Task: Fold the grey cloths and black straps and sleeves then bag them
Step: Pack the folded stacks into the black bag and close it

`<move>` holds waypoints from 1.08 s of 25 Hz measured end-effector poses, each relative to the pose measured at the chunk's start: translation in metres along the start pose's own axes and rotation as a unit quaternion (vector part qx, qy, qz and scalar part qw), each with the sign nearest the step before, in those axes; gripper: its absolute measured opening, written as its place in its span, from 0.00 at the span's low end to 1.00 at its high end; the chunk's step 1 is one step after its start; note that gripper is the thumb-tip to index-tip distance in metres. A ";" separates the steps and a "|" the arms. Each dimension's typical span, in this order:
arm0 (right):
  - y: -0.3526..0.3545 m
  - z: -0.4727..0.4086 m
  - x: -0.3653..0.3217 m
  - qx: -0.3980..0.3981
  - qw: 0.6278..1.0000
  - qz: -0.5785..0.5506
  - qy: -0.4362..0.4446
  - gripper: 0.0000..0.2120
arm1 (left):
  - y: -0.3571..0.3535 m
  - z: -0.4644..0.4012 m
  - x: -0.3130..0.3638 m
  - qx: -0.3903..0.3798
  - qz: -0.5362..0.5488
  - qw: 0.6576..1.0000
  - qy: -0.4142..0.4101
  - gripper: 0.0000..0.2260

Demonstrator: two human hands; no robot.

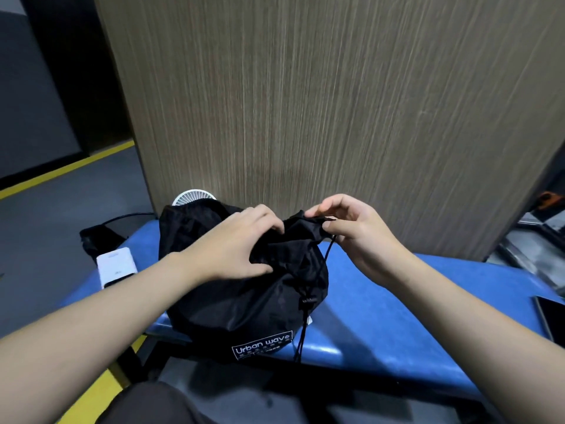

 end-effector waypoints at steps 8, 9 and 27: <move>-0.005 0.005 -0.001 -0.018 0.996 0.082 0.016 0.15 | 0.002 -0.004 0.006 0.136 0.032 0.990 -0.025 0.11; -0.007 0.005 -0.001 -0.015 0.996 0.089 0.014 0.15 | 0.005 -0.004 0.008 0.145 0.053 0.988 -0.019 0.13; -0.015 0.020 -0.003 -0.008 0.994 0.098 0.051 0.13 | 0.013 -0.011 0.029 0.107 0.120 0.987 -0.015 0.09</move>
Point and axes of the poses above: each hand's wrist, its own z-axis away from the middle knuckle, its own y-axis out of the back of the hand, x = y × z, the point moved 4 cm from there along -z, towards the middle knuckle, and after that the axes turned 1 degree about x, right-handed, at the moved point
